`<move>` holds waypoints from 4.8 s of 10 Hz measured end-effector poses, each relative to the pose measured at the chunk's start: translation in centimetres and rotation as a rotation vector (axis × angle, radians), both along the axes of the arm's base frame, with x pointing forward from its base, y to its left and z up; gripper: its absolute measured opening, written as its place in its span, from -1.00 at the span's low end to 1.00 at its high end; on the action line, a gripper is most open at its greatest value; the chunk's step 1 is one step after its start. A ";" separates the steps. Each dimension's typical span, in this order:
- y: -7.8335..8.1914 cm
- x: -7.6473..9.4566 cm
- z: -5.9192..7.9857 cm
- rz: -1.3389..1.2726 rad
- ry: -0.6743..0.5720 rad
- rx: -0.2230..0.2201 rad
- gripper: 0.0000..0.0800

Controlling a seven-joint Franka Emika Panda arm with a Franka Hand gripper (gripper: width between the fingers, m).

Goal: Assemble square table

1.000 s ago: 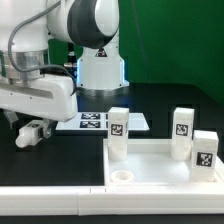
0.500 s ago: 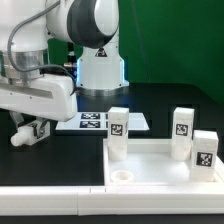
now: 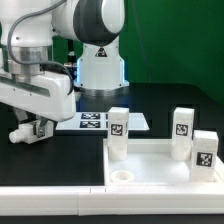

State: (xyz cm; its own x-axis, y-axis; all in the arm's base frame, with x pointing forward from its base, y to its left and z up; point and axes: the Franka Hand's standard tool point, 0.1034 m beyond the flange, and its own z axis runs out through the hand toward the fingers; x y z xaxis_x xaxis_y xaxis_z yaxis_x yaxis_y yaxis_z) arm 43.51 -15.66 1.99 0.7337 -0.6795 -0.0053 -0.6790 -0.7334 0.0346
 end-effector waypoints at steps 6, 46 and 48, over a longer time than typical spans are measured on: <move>-0.4 -0.5 -0.1 0.267 0.023 0.039 -0.29; 0.0 -2.7 -0.7 -2.277 -0.256 0.040 -0.29; -0.2 -3.0 -1.0 -2.250 -0.255 0.026 0.21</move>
Offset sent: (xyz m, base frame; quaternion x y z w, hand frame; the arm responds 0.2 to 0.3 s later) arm 0.0000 0.0000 0.0000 0.0000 0.0000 -0.1938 0.9810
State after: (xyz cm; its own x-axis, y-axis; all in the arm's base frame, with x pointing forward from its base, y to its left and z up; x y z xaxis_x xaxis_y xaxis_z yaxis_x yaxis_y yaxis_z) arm 40.53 -15.82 1.02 -0.9860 -0.1425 -0.0864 -0.1282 0.9799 -0.1530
